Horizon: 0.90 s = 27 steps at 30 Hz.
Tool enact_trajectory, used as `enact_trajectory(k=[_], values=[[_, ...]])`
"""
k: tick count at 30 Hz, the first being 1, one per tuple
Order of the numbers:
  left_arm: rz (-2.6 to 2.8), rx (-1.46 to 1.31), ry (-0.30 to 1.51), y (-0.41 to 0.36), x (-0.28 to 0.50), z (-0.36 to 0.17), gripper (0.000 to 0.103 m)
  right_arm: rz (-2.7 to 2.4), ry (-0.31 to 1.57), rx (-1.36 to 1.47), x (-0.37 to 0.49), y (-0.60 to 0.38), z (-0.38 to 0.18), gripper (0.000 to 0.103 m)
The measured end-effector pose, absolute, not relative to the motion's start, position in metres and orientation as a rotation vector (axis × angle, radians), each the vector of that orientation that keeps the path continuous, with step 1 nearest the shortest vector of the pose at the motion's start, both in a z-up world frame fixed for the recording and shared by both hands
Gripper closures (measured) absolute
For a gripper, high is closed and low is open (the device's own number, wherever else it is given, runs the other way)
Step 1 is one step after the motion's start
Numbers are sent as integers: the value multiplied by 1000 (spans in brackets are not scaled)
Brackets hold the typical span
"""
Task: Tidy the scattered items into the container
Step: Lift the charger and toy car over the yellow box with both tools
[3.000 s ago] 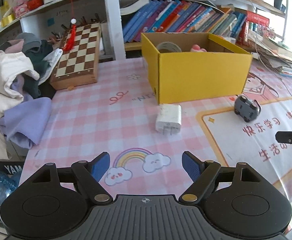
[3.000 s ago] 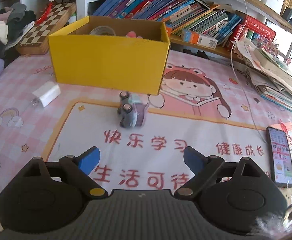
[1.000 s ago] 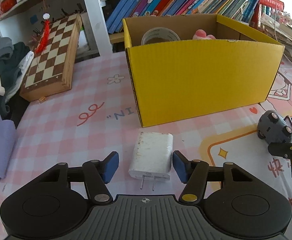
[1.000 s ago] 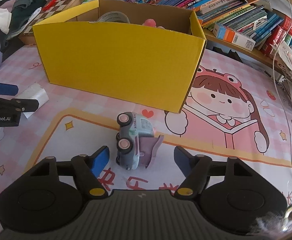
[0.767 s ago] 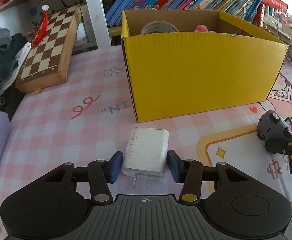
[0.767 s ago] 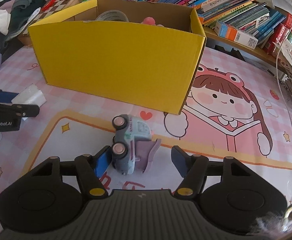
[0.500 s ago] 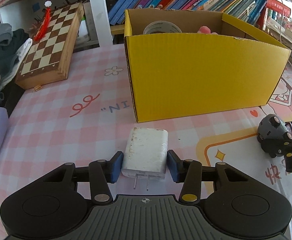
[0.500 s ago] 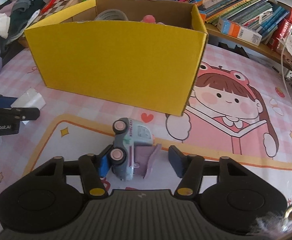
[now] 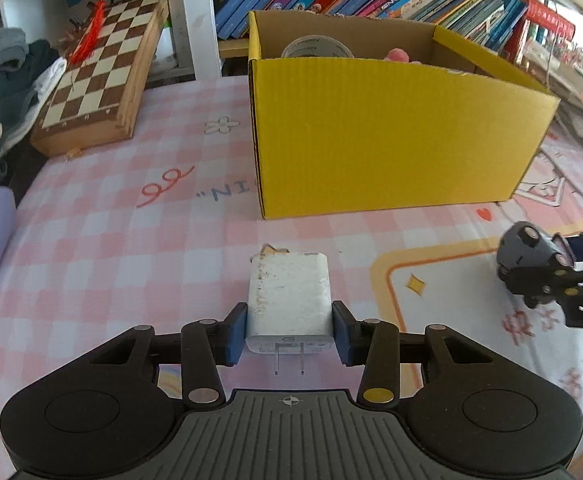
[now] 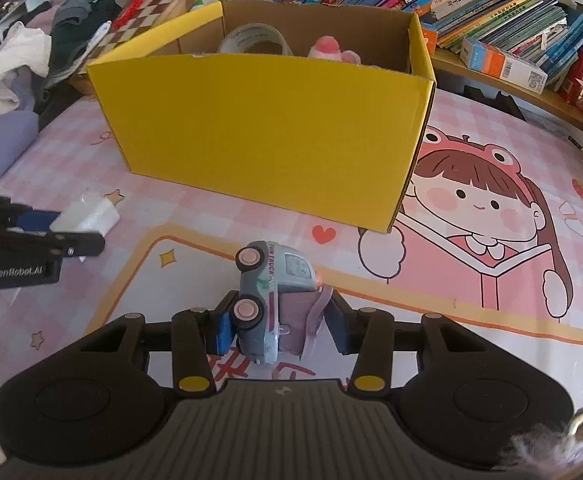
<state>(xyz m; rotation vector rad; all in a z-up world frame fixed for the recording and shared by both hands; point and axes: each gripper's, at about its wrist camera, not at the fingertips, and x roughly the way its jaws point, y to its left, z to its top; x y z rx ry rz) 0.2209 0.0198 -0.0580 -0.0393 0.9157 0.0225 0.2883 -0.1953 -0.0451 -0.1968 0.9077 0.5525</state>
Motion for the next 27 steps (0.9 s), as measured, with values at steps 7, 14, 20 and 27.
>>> enact_trajectory(k=[7, 14, 20, 27], values=[[12, -151, 889, 23, 199, -44, 61, 579, 906, -191, 280, -201, -34, 60], [-7, -167, 860, 17, 189, -31, 61, 610, 900, -225, 274, -196, -29, 60], [-34, -136, 815, 9, 185, -14, 61, 645, 862, -248, 269, -193, -16, 60], [-71, -118, 738, 1, 185, 13, 61, 699, 805, -228, 263, -196, 10, 60]])
